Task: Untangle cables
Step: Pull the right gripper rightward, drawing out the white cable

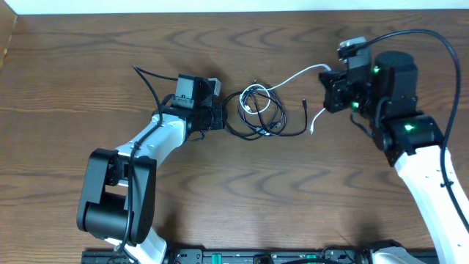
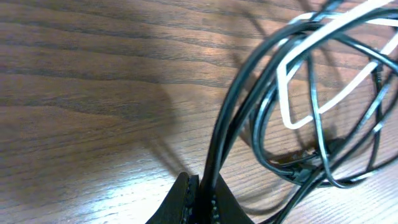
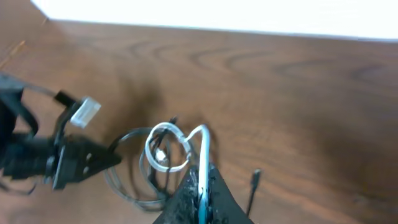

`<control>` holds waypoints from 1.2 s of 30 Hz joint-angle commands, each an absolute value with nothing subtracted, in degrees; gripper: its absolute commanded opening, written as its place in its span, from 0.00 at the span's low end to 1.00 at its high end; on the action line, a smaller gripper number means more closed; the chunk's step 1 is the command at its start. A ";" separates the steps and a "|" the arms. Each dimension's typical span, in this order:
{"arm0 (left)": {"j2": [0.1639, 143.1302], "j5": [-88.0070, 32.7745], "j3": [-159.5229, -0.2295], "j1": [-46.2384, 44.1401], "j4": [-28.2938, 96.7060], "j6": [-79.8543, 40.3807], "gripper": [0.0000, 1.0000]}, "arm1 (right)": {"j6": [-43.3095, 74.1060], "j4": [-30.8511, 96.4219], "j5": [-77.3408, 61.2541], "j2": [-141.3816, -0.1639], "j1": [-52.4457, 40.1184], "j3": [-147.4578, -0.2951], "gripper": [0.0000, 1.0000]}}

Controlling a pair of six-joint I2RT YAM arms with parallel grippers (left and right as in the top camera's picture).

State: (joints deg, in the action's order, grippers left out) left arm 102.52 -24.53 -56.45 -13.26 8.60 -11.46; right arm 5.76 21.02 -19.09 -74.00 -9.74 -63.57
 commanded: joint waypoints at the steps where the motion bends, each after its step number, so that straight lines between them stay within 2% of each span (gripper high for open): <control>1: 101.47 -22.39 -55.61 -12.93 8.75 -9.85 0.08 | 5.04 17.96 -23.18 -70.06 -7.40 -63.70 0.01; 8: 101.47 -20.25 -55.61 -12.93 9.13 -9.89 0.08 | 5.04 12.56 -25.21 -61.49 -3.40 -63.70 0.01; 16: 101.47 -20.25 -55.61 -12.93 9.13 -9.89 0.08 | 4.01 15.86 -25.21 -55.83 -0.19 -63.70 0.01; 27: 101.47 -20.27 -55.61 -12.93 9.37 -9.89 0.08 | 1.65 22.94 -25.61 -62.13 0.30 -63.68 0.01; 36: 101.49 -20.27 -55.61 -13.91 9.37 -9.91 0.08 | 1.69 31.14 -27.35 -75.66 0.30 -63.68 0.01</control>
